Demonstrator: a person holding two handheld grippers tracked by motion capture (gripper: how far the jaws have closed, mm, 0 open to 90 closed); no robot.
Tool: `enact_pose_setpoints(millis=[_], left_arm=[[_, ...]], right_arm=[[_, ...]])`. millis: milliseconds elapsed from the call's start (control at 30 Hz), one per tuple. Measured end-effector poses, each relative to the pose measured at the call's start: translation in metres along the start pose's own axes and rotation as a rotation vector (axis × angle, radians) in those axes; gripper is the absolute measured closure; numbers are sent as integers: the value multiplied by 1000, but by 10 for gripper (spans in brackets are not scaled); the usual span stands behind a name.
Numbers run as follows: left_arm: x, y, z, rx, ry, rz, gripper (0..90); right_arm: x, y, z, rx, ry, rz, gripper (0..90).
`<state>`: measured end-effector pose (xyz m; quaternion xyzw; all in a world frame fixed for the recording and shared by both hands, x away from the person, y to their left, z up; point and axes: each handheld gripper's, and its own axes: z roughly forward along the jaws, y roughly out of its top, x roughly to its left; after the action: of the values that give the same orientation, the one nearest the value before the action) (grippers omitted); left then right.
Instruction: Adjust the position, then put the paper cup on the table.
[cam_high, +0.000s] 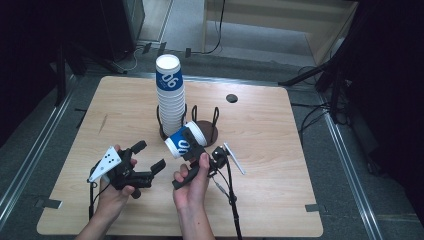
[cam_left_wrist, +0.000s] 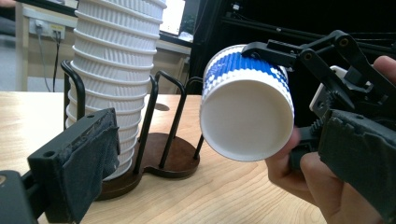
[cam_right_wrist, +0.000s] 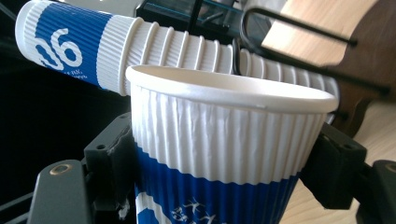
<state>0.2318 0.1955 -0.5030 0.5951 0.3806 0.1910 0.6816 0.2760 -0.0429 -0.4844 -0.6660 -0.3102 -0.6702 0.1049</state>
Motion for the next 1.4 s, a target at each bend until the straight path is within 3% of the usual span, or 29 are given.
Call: enact_pose_setpoints(millis=[100,300,367,667,867,1133,1400], left_arm=[[1,0,-1,3,-1,-1,0],[3,1,-1,6,-1,-11,0],[3,1,-1,6,1,-18,0],[7,2,-2,14,12,-21,0],[8,2,-4,25,21,-19,0],[17,1,-8,35,55,-14,0],[31,1,-13,42,125,-13,0]], right_arm=[[2,2,-2,-15,-10,-65,222],[5,7,-6,-57,-60,-251,221],[7,9,-8,-51,-66,-281,221],[10,17,-15,-140,-83,-517,217],[10,23,-19,-188,-136,-661,215],[11,30,-21,-231,-184,-802,212],[11,43,-23,-274,-228,-909,210]])
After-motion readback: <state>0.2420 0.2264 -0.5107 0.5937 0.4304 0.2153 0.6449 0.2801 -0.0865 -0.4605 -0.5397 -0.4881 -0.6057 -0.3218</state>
